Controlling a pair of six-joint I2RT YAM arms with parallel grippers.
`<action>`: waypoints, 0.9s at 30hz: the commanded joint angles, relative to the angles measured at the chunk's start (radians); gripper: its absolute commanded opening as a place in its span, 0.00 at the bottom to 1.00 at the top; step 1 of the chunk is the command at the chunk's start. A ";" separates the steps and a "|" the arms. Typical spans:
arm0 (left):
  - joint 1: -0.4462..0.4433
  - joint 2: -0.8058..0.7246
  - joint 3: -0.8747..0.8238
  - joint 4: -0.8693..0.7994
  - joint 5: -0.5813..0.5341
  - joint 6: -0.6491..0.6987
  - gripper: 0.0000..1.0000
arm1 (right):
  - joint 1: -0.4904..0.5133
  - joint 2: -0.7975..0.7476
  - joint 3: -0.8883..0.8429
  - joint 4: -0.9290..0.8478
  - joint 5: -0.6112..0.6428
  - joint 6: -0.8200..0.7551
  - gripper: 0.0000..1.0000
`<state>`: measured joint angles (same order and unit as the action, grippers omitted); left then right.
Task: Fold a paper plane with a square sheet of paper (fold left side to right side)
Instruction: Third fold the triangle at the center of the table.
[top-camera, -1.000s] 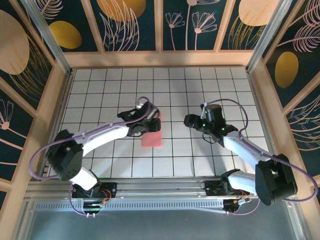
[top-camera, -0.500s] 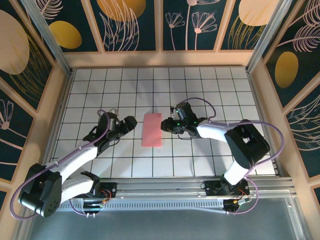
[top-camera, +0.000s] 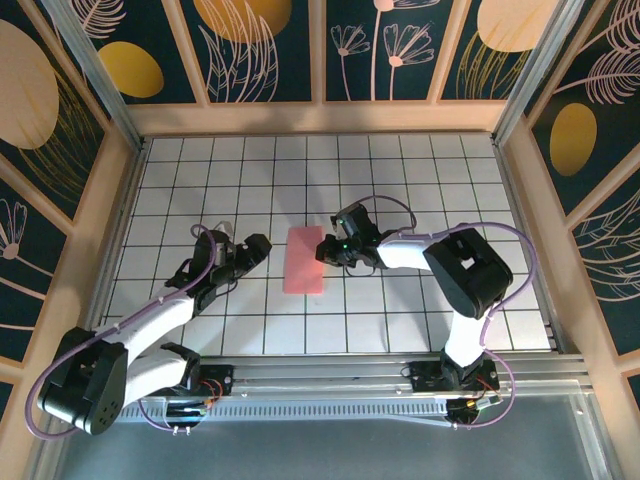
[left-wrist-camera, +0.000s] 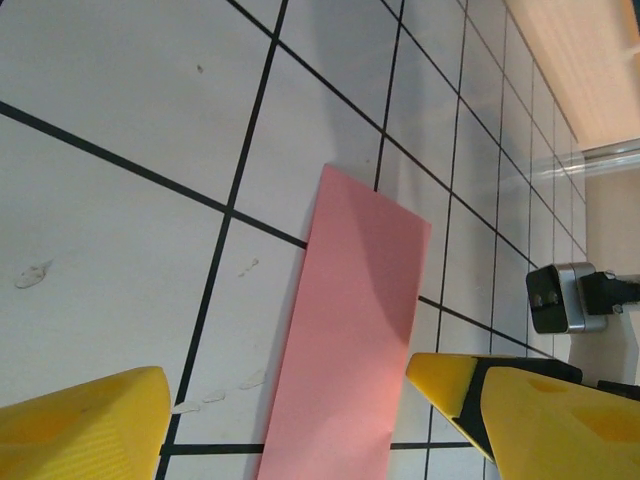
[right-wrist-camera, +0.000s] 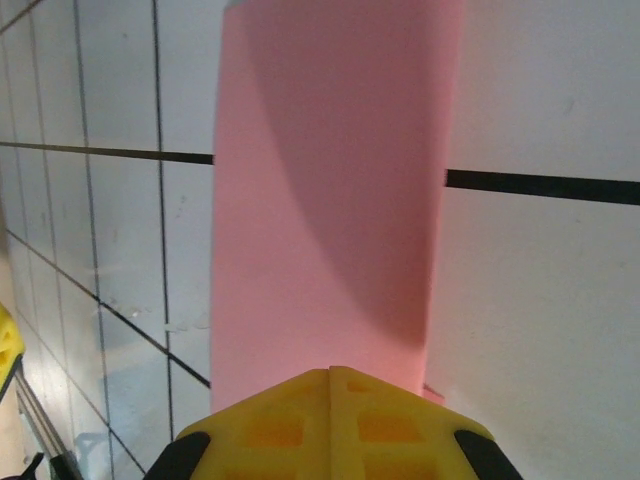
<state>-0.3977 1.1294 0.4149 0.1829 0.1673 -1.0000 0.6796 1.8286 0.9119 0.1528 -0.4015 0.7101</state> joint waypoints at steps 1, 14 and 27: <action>0.007 0.023 -0.001 0.036 0.026 0.001 0.81 | 0.006 0.024 0.025 -0.020 0.025 -0.003 0.00; 0.007 0.190 0.066 0.028 0.195 0.103 0.65 | 0.007 0.061 0.018 -0.085 0.067 -0.083 0.00; 0.000 0.393 0.165 0.016 0.342 0.178 0.49 | 0.008 0.060 0.016 -0.090 0.066 -0.118 0.00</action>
<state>-0.3981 1.4986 0.5465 0.1974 0.4686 -0.8577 0.6807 1.8637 0.9207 0.1226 -0.3756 0.6182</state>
